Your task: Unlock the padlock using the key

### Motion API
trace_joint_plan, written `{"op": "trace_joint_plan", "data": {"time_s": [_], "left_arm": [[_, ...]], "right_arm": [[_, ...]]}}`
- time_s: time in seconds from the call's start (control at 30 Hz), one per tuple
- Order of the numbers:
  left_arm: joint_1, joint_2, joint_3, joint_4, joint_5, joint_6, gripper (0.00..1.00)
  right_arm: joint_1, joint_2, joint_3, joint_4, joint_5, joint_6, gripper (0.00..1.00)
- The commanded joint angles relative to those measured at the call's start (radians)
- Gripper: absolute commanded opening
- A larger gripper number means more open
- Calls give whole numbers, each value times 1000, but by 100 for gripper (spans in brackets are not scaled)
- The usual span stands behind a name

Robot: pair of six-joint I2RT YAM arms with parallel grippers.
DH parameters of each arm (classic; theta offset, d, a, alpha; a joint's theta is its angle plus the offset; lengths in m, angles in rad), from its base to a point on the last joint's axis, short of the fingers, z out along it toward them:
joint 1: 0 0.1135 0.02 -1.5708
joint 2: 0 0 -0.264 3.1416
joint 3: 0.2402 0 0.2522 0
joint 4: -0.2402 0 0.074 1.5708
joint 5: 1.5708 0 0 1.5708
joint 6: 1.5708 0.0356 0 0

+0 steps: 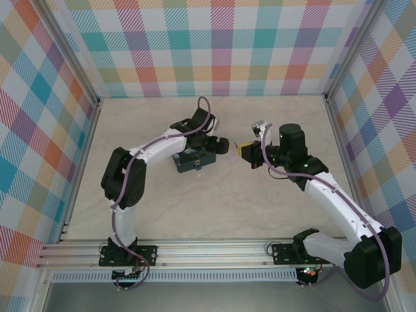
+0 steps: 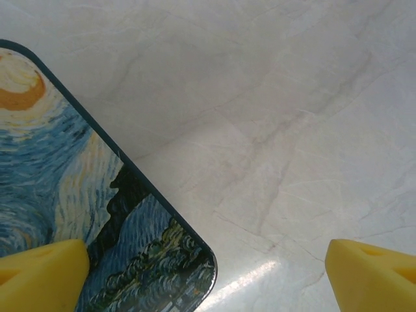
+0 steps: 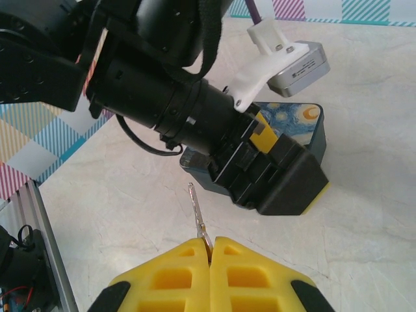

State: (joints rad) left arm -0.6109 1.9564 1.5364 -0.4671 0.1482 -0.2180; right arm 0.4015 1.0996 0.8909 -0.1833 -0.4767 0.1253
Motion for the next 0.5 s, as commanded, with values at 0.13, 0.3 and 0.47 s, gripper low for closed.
{"op": "trace_joint_plan", "data": {"time_s": [0.13, 0.3, 0.47], "left_arm": [[-54, -84, -144, 11, 102, -70, 91], [-73, -122, -184, 25, 146, -87, 89], [-77, -182, -220, 55, 168, -95, 89]], "right_arm": [[-15, -26, 16, -14, 19, -14, 1], [-16, -25, 11, -16, 22, -9, 1], [-16, -23, 3, -11, 25, -2, 1]]}}
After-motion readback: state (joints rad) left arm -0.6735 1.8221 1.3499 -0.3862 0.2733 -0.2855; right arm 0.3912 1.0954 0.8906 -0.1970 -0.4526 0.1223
